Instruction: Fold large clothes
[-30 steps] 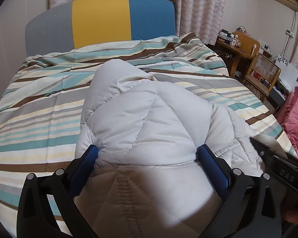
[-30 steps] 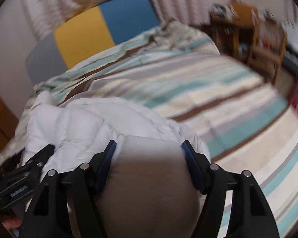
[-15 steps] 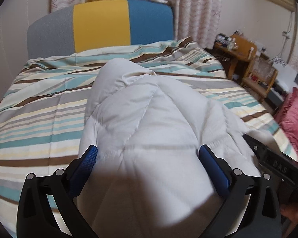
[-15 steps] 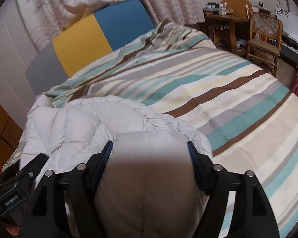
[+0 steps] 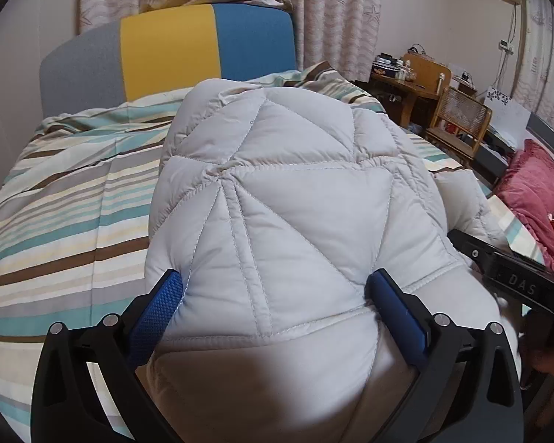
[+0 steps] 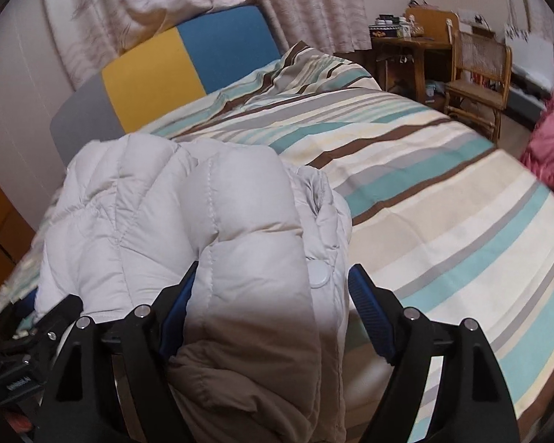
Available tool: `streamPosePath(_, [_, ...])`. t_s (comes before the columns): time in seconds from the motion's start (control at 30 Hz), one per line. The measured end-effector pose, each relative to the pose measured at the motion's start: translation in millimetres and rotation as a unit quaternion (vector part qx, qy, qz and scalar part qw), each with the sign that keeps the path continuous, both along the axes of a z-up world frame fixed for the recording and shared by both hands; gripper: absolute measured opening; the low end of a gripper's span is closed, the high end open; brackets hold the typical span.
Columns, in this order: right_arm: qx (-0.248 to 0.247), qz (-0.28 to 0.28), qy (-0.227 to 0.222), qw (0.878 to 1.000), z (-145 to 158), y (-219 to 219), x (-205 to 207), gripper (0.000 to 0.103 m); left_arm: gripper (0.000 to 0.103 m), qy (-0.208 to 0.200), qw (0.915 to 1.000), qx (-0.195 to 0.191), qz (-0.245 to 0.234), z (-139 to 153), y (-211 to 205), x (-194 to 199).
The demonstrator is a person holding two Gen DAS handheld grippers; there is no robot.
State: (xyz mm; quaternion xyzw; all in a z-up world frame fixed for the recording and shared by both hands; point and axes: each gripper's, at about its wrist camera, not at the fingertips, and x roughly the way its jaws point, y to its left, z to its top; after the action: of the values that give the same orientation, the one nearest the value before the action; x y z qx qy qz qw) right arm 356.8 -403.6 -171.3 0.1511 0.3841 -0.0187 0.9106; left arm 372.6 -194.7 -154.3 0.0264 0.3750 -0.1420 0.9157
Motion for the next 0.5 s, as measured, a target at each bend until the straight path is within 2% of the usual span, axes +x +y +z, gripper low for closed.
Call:
streamPosePath(0.17, [0.023, 0.004, 0.000, 1.000, 16, -3, -17, 0.084, 0.100, 0.006, 0.9993, -0.035, 0.006, 11, 22, -15])
streamPosePath(0.23, [0.025, 0.007, -0.001, 1.000, 24, -2, -27, 0.091, 0.100, 0.011, 0.9983, -0.055, 0.017, 15, 33, -21])
streamPosePath(0.5, [0.018, 0.029, 0.008, 0.999, 34, 2, -37, 0.095, 0.100, 0.038, 0.9963, -0.076, 0.013, 19, 53, -29])
